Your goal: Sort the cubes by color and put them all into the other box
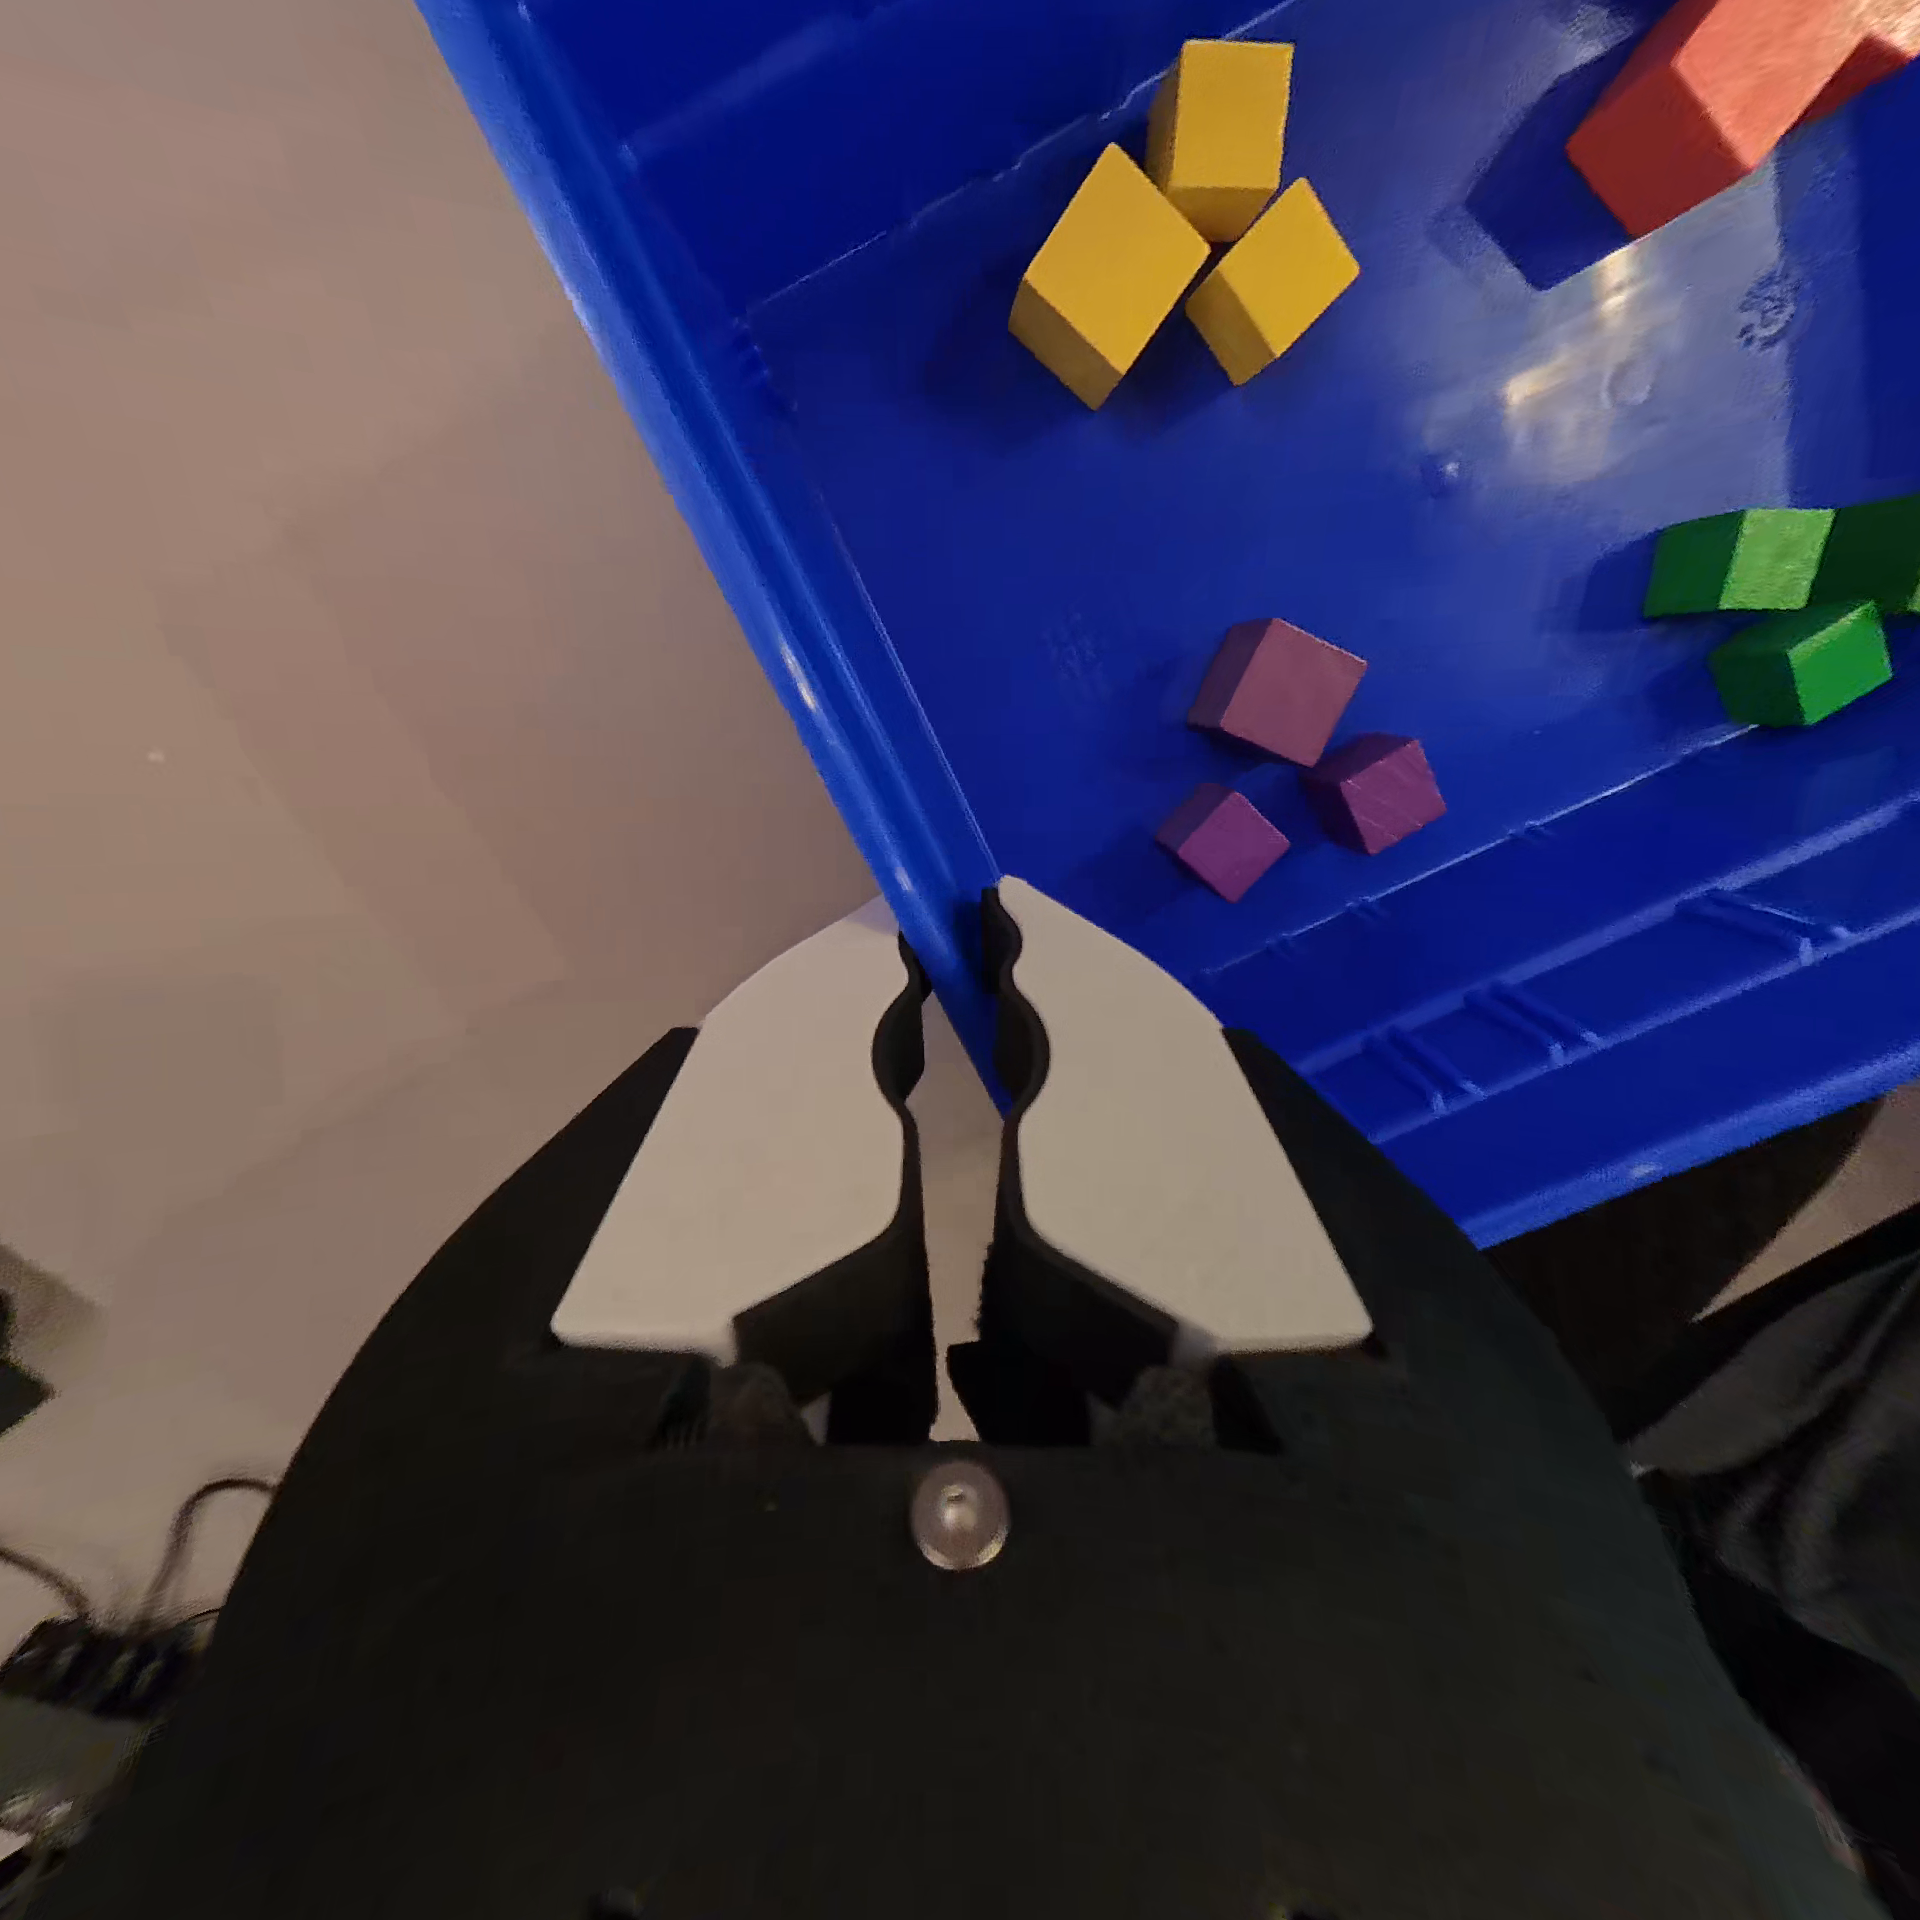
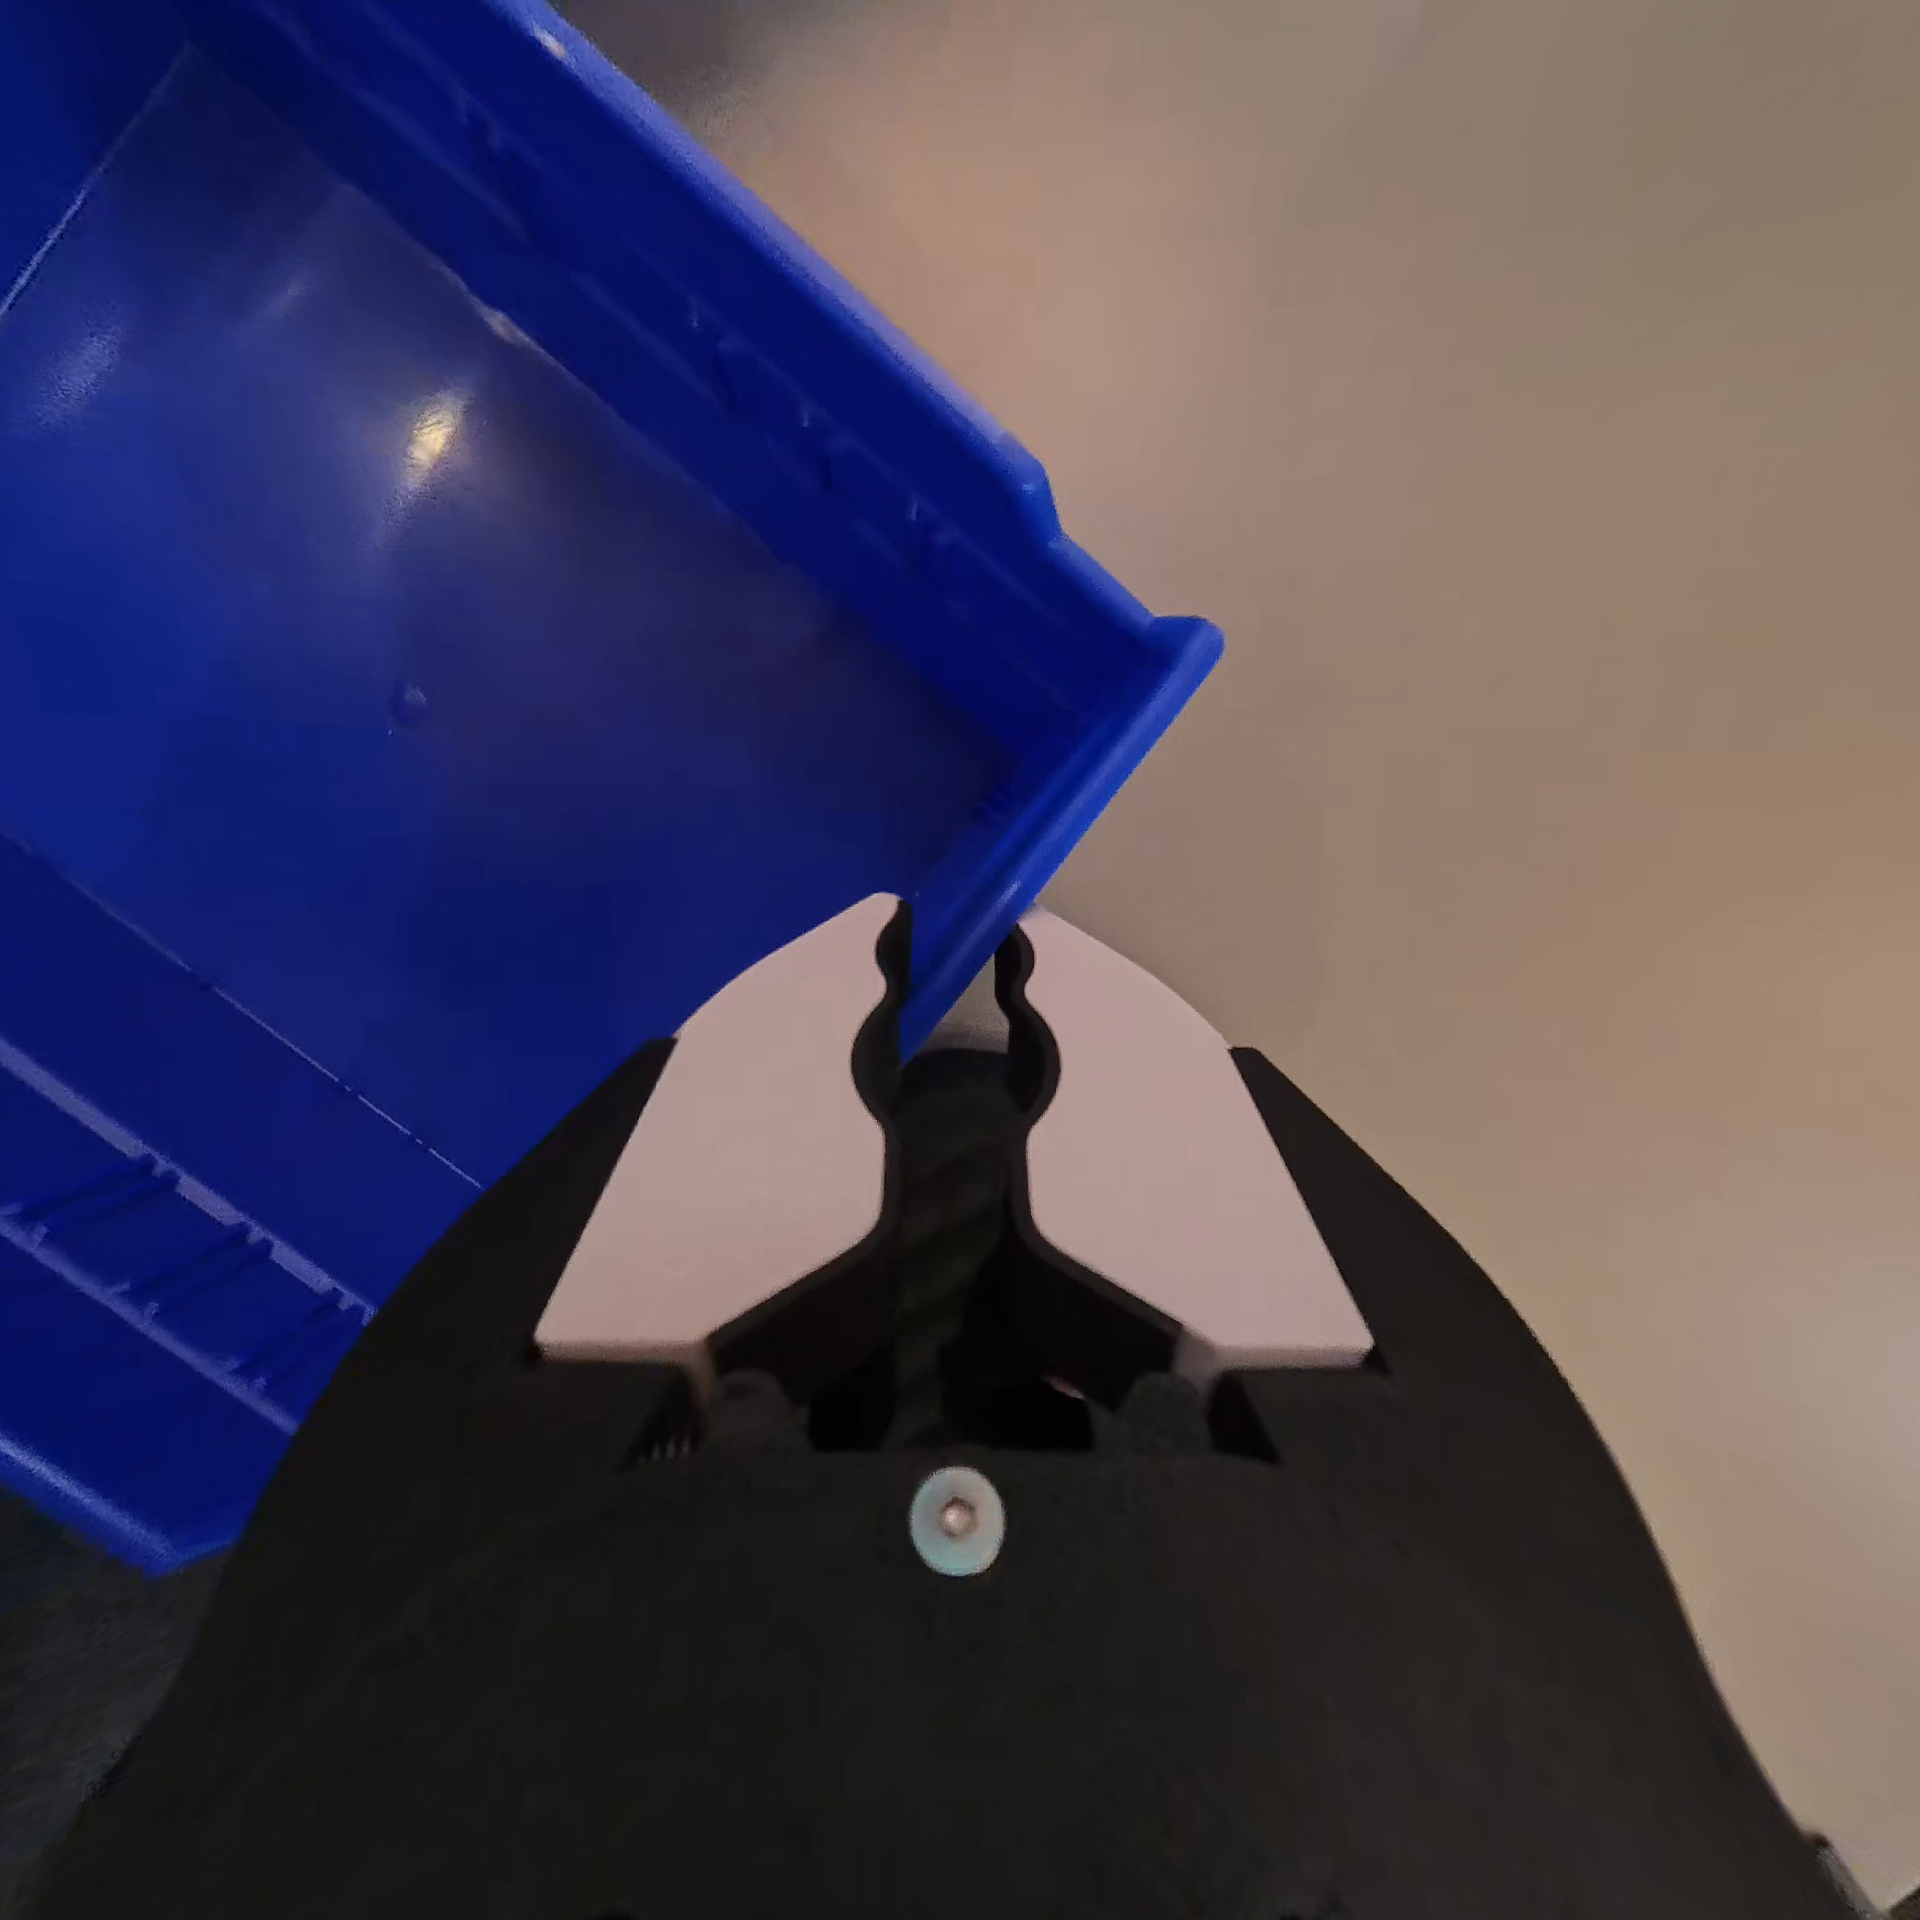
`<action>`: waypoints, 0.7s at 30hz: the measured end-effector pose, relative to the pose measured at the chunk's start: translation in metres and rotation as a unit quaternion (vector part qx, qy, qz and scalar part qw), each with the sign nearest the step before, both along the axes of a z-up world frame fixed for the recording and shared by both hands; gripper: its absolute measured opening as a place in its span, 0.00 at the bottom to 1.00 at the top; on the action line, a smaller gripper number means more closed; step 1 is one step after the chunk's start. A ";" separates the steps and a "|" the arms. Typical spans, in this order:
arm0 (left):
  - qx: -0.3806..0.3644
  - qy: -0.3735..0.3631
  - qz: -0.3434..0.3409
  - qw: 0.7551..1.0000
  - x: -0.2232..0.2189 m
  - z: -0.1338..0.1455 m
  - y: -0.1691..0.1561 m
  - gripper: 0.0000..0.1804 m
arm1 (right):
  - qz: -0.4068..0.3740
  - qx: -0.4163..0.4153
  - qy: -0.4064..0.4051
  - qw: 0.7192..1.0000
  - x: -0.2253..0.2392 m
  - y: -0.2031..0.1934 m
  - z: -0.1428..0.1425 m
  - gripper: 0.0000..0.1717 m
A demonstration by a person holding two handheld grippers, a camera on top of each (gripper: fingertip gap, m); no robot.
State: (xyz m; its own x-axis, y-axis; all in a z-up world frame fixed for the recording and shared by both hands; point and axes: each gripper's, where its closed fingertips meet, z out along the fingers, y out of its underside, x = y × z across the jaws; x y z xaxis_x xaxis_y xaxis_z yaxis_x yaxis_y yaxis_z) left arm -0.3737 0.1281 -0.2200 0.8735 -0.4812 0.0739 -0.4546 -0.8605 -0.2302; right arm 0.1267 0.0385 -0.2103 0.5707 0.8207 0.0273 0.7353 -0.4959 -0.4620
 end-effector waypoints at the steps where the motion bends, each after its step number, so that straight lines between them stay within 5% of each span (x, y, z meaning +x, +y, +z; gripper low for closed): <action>1: -0.002 0.008 -0.006 1.000 -0.007 0.000 0.003 0.05 | 0.003 0.001 -0.003 1.000 0.000 0.005 0.000 0.09; 21: -0.042 0.118 -0.047 0.991 -0.086 -0.001 0.099 0.05 | 0.050 0.011 -0.053 0.997 0.008 0.124 -0.001 0.07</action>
